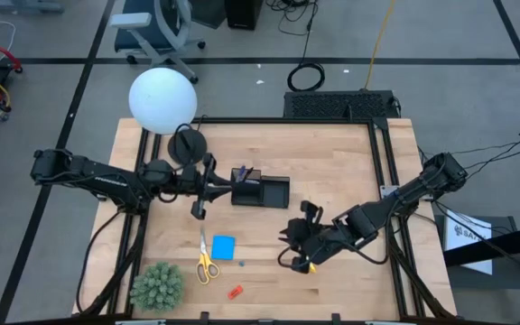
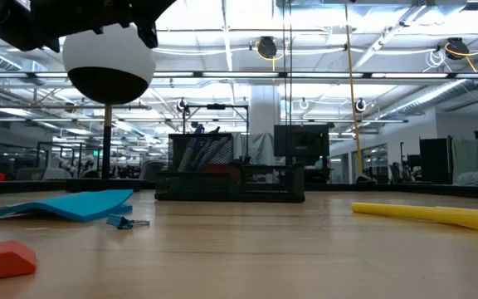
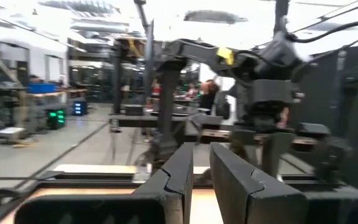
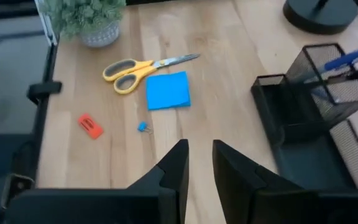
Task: Pick and place office supplies into organizer
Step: Put the yellow pen into the black desk organizer
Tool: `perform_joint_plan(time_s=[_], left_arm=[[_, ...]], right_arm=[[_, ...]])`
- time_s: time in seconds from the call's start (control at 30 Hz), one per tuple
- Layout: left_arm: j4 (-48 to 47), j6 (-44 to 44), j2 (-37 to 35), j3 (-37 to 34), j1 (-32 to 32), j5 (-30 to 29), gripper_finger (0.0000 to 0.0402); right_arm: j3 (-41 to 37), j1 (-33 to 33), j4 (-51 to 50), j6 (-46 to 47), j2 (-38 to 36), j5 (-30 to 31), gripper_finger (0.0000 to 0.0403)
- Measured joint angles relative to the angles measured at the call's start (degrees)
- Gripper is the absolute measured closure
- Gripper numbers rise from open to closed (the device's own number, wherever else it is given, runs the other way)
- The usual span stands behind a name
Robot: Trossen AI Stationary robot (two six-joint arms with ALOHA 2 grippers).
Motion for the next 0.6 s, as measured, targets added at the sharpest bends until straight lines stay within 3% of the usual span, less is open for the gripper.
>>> perform_joint_plan(time_s=[0.2, 0.3, 0.6], left_arm=[[0.0, -1.6, 0.0, 0.0, -2.0, 3.4, 0.0339], [0.0, -1.8, 0.0, 0.0, -2.8, 5.5, 0.0339], [-1.8, -2.8, 0.0, 0.0, -3.3, 5.9, 0.0339]], right_arm=[[0.0, 0.1, 3.7, 14.2, 0.0, -0.1, 0.0339], [0.0, -1.0, 5.9, 19.6, -0.1, -4.2, 0.0339], [0.1, -1.1, 3.8, 32.8, 0.9, -2.7, 0.0339]])
